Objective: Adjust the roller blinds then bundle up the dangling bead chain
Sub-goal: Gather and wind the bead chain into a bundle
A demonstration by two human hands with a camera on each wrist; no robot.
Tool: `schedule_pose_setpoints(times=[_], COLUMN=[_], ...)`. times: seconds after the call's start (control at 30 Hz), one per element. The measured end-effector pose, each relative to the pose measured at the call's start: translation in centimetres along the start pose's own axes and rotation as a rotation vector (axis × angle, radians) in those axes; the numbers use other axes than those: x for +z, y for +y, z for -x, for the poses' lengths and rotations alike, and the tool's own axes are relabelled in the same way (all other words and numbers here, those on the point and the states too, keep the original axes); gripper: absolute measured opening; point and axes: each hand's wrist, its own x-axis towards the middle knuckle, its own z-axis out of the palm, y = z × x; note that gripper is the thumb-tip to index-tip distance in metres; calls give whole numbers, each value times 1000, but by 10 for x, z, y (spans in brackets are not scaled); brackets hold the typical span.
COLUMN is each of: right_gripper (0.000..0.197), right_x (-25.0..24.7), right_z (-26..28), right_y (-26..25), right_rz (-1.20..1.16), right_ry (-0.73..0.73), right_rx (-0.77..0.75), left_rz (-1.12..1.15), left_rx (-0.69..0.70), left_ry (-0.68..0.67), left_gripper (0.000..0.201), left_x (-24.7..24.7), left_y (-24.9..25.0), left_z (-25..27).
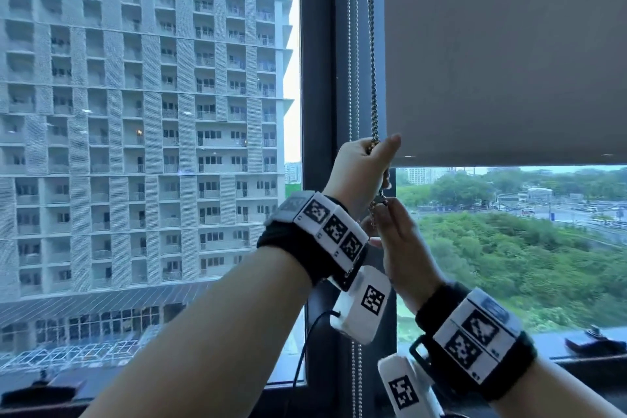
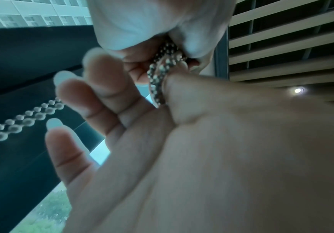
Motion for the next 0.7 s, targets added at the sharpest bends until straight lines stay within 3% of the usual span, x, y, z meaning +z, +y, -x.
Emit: schedule_pose_setpoints(times=[0.3,0.43,0.53,0.7], right_gripper=[18,10,15,27], right_x=[-12,-17,-21,-26], right_z=[-8,-15,-19,-21], right_y=[-11,-12,-12,-10], right_rz=[-102,-140,-177,-94], right_ry=[-132,-63,-3,5], right_rx=[70,34,20,17], left_rz=[-36,-142,-131,-97], left_rx=[-29,-9,-22,-72], left_ry=[19,-9,16,15], left_gripper=[32,28,26,45], left_x=[-5,-11,-11,-11], left_y=[4,3,5,7], left_z=[-1,-4,-3,0])
